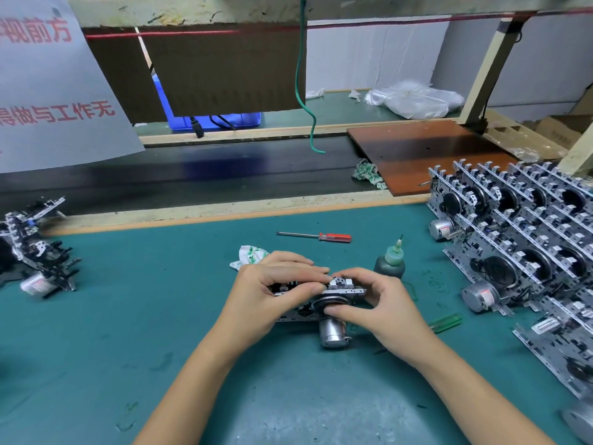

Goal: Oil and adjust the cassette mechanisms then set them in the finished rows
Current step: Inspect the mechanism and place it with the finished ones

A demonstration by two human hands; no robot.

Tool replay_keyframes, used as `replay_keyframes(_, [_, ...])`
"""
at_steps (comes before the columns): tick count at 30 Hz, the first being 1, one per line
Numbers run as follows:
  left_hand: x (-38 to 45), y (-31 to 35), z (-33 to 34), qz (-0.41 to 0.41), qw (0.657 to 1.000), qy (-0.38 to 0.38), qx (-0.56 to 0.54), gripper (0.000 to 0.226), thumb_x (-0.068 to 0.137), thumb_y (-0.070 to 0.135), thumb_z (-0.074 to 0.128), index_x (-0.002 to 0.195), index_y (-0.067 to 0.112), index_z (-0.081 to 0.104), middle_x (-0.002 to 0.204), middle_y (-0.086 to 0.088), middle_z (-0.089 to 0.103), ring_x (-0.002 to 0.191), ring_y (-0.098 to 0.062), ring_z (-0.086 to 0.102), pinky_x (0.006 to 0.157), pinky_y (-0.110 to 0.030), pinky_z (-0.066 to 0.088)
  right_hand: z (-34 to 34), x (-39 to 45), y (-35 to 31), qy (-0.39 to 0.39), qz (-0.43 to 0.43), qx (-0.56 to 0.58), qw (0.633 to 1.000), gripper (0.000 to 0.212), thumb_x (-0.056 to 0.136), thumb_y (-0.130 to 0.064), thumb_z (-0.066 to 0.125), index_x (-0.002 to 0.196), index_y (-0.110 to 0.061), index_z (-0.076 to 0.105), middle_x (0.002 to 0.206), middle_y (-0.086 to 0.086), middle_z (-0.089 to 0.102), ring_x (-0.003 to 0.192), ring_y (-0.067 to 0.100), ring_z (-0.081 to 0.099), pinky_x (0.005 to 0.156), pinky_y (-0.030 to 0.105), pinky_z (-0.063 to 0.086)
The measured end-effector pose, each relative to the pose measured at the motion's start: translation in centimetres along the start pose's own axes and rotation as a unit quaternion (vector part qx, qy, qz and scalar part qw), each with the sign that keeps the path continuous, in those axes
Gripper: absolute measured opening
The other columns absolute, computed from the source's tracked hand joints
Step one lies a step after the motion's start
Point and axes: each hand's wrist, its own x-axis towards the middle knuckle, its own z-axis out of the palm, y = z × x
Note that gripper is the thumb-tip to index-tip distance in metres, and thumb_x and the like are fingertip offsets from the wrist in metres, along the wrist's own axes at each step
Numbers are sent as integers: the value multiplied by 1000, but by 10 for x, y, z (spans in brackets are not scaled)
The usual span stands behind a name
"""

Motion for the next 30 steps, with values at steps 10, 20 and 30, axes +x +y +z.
replay_keyframes(10, [0, 1, 0, -1, 1000, -4, -4, 18, 76, 18, 70, 86, 32, 76, 92, 16, 74, 99, -3, 59, 86, -13, 44, 1, -1, 0, 7, 4, 6, 1000, 32, 63, -24, 79, 93, -34, 69, 89, -6, 73, 85, 8, 67, 80, 19, 50])
replay_keyframes(20, [-2, 2, 1, -5, 1000, 8, 3, 21, 76, 19, 69, 85, 37, 77, 92, 18, 73, 97, -5, 60, 83, -15, 45, 1, -2, 0, 4, 1, 9, 1000, 29, 66, -22, 78, 93, -29, 69, 89, -4, 72, 86, 8, 66, 80, 17, 49])
replay_keyframes(30, [0, 3, 1, 0, 1000, 15, 6, 20, 76, 20, 69, 86, 37, 76, 93, 17, 73, 95, -5, 62, 82, -14, 45, 2, -1, -1, -4, 17, 57, 998, 29, 73, -4, 76, 93, -24, 71, 92, -2, 73, 89, 10, 67, 81, 19, 49])
